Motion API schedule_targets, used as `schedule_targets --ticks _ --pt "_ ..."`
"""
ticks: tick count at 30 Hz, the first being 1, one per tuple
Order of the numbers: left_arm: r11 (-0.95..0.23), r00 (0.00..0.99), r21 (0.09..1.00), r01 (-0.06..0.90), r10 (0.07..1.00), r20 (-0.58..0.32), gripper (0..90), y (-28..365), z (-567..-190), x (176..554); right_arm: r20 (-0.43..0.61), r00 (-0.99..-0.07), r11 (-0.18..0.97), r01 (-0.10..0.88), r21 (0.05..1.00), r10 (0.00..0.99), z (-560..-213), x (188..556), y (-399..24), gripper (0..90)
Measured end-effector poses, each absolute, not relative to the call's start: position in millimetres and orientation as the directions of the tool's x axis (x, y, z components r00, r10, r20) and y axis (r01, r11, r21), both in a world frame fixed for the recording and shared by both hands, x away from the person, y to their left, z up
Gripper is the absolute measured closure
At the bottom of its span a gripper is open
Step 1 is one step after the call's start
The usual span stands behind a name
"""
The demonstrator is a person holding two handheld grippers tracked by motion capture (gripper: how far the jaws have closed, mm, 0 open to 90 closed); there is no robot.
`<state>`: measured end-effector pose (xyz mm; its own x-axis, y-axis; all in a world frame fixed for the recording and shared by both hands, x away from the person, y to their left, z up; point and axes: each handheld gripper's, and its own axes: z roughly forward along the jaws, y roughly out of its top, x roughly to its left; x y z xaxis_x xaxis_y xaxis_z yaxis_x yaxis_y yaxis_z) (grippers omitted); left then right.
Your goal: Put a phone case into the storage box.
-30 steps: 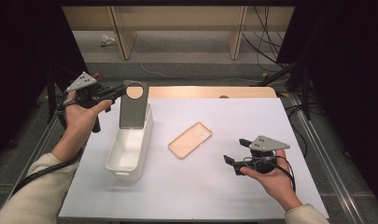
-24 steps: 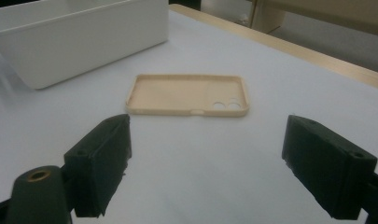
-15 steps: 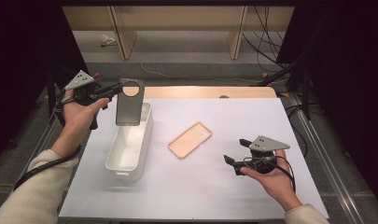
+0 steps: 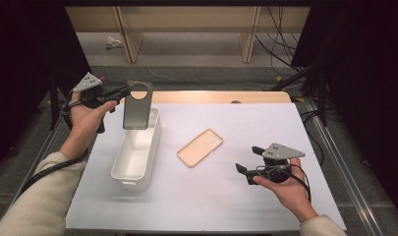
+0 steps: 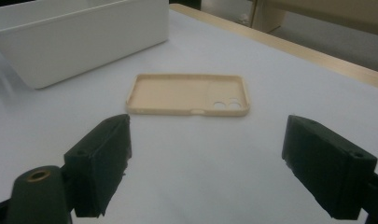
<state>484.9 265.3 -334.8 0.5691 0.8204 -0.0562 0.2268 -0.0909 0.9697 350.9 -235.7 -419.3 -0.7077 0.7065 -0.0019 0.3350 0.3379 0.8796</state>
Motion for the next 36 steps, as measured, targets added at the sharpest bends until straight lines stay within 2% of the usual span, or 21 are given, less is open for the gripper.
schedule_targets --ticks 36 --pt "-0.114 0.559 0.956 0.270 0.827 -0.059 81.9 250 -351 511 0.004 -0.711 0.336 0.338 0.879 0.704 -420 352 -235 16.8"
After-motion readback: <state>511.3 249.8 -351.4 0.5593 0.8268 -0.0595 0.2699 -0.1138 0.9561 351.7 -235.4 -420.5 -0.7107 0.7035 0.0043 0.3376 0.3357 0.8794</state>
